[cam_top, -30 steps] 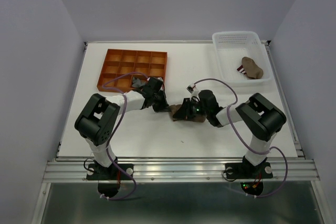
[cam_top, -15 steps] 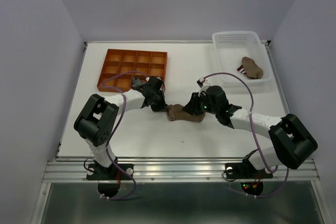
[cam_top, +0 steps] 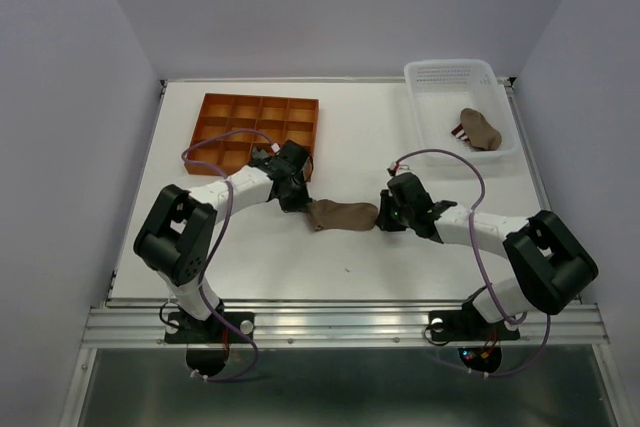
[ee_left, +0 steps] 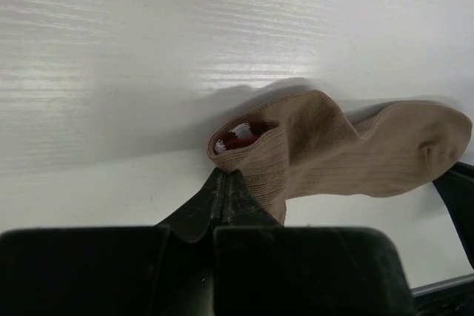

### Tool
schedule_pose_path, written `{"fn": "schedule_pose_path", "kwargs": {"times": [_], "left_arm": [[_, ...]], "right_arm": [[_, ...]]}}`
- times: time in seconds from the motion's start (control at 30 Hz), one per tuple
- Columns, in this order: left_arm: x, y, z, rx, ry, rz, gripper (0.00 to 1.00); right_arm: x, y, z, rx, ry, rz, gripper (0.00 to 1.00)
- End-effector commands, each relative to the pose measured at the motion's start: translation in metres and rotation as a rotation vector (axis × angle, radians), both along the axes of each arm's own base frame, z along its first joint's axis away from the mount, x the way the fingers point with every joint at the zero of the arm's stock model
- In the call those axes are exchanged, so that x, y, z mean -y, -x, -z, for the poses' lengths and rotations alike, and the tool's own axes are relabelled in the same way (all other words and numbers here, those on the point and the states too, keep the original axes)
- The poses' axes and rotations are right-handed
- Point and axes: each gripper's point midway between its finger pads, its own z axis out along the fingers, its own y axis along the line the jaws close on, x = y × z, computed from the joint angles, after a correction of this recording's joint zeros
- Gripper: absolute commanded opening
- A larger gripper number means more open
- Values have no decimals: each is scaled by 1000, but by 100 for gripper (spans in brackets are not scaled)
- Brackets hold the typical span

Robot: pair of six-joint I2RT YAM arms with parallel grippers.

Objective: Roll the socks

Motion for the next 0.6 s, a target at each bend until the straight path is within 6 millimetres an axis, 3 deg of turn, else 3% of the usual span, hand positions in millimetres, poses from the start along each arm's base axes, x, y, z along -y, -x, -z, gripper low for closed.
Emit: {"fn": "schedule_pose_path", "kwargs": {"times": [0.0, 0.17, 0.33, 0.47, 0.57], "left_arm": [[-14, -4, -16, 29, -93, -11, 0], [-16, -2, -10, -11, -126, -21, 0], [-23, -1, -1, -41, -165, -57, 0], [-28, -5, 2, -56, -206, -100, 0], [-22, -5, 2, -72, -184, -102, 0]], "right_arm": [[1, -20, 2, 34, 47, 8, 22], [-22, -48, -19, 158, -1, -61, 22], [-44, -63, -21, 193, -38, -141, 22], [-47, -84, -32, 252, -4, -130, 22], [-46, -99, -55, 320, -4, -86, 23]]}}
